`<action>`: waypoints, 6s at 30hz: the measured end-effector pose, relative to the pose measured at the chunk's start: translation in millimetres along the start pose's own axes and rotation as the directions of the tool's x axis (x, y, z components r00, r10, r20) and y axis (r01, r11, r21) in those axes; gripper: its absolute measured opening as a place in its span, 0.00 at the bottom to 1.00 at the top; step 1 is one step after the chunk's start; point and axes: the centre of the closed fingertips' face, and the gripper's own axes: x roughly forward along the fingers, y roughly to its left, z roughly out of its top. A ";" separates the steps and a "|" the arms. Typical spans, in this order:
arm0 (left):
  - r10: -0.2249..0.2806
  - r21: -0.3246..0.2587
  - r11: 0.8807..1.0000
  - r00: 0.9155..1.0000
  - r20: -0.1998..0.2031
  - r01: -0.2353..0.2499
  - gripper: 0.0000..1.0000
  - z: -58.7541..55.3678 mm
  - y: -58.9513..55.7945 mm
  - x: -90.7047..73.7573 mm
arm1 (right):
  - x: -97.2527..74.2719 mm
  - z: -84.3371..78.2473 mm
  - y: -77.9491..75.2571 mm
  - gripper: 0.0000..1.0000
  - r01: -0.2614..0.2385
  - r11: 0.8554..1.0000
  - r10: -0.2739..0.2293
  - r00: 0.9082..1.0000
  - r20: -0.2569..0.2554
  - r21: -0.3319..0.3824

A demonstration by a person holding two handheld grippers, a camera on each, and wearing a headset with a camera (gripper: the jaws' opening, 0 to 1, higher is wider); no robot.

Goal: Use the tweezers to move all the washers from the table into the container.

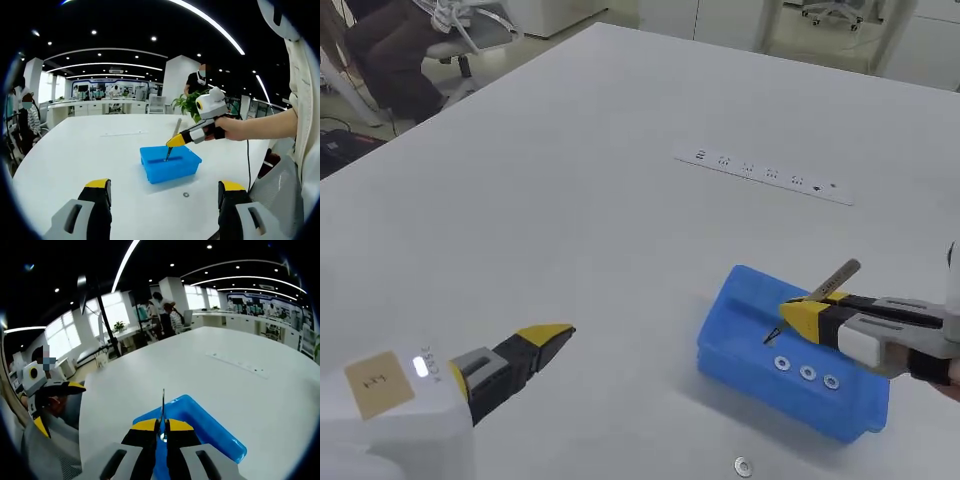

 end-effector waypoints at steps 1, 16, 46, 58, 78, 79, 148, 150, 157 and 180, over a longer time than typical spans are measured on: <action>-0.001 -0.001 1.000 1.000 0.000 0.001 0.90 -0.1 -0.1 0.1 | 2.0 -1.8 -1.2 0.02 0.001 1.000 -0.001 1.000 -0.008 0.000; 0.000 -0.002 1.000 1.000 0.001 0.000 0.90 -0.6 1.1 0.7 | 21.4 -20.2 -16.9 0.03 0.032 0.999 -0.032 0.997 -0.075 0.006; 0.006 -0.003 1.000 1.000 0.005 -0.006 0.90 -0.2 2.5 0.2 | 25.8 -26.0 -13.7 0.04 0.018 0.996 -0.026 0.996 -0.089 -0.087; 0.005 -0.002 1.000 1.000 0.006 -0.005 0.89 0.3 2.2 -0.1 | 10.0 -2.6 -4.0 0.04 0.024 0.993 -0.027 0.999 -0.025 -0.112; 0.004 -0.002 1.000 1.000 0.008 -0.004 0.89 0.6 1.8 -1.0 | -13.5 11.9 31.8 0.04 -0.018 0.991 0.022 0.999 0.025 -0.135; 0.003 -0.002 1.000 1.000 0.009 -0.003 0.89 0.9 1.6 -1.1 | -13.9 10.8 33.5 0.04 -0.020 0.991 0.024 0.999 0.024 -0.134; -0.002 -0.002 1.000 1.000 0.009 0.002 0.90 1.7 0.3 -1.6 | -11.6 -81.1 75.1 0.04 -0.120 0.987 0.105 0.984 -0.143 -0.104; -0.001 -0.002 1.000 1.000 0.009 0.001 0.90 1.7 0.6 -1.4 | -11.1 -83.8 76.0 0.04 -0.126 0.987 0.111 0.982 -0.150 -0.096; -0.001 -0.001 1.000 1.000 0.010 0.001 0.90 1.6 0.8 -0.6 | -12.1 -87.6 83.1 0.04 -0.149 0.972 0.121 0.980 -0.158 -0.180; -0.003 -0.001 1.000 1.000 0.011 0.003 0.90 1.0 1.2 -0.3 | -12.6 -84.0 87.7 0.02 -0.145 0.894 0.059 0.976 -0.210 -0.424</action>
